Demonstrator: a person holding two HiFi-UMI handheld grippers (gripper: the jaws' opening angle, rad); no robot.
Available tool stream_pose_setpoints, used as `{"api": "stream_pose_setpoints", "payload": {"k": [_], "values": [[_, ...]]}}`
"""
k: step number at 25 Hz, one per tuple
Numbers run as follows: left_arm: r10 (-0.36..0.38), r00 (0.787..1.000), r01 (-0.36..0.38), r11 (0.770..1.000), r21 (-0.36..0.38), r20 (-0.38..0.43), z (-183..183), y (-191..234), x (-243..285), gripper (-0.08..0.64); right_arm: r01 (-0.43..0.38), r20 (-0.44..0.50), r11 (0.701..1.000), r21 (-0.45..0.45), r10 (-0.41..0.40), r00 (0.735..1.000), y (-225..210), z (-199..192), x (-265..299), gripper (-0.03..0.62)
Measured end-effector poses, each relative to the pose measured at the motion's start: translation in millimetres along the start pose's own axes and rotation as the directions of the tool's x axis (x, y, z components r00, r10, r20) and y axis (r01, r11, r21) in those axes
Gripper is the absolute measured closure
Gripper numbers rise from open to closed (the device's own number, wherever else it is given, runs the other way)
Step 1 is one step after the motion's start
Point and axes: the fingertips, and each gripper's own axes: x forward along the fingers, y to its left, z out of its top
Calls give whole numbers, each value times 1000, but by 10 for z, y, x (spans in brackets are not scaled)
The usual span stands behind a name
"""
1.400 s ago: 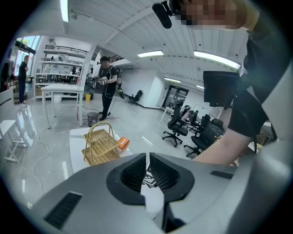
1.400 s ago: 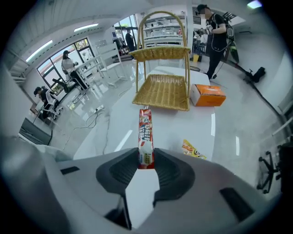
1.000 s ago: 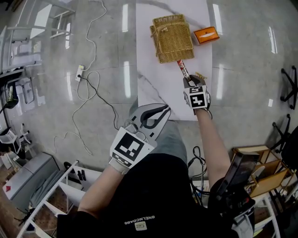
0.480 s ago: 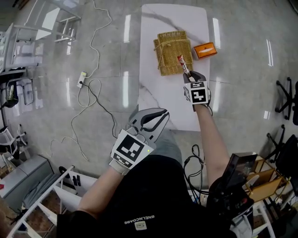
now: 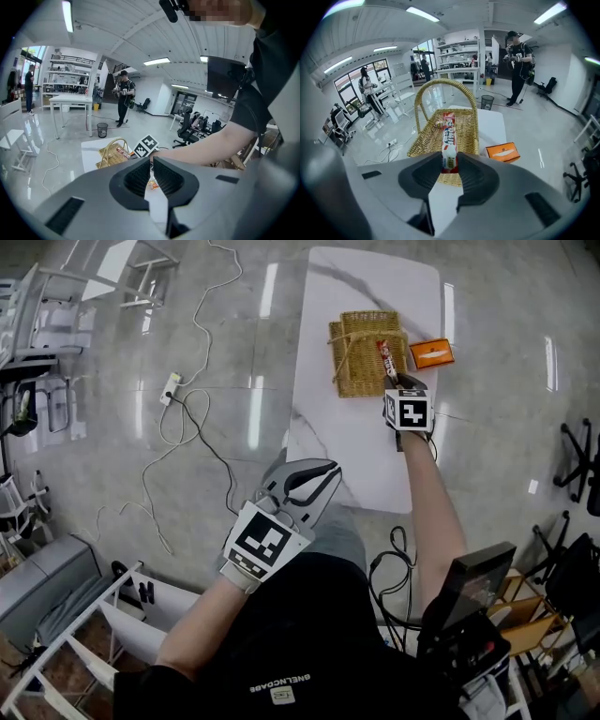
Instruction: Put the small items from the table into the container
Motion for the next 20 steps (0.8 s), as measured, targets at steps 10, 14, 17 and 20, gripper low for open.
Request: {"api": "stream_pose_setpoints", "payload": {"k": [10, 14, 17, 20], "values": [[26, 1000, -26, 999, -38, -10, -50, 360, -22, 552, 10, -52, 999, 45, -8, 999, -76, 38, 374, 480], [25, 1000, -26, 999, -45, -16, -56, 388, -15, 552, 13, -60, 999, 48, -10, 998, -85, 35, 409, 479], [23, 1000, -24, 999, -48, -18, -67, 393, -21, 552, 14, -59, 998, 60, -11, 998, -94, 28, 427, 479], [26, 999, -27, 998, -50, -22, -107, 418, -31, 552, 20, -53, 998, 62, -17, 998, -87, 12, 445, 479]]}}
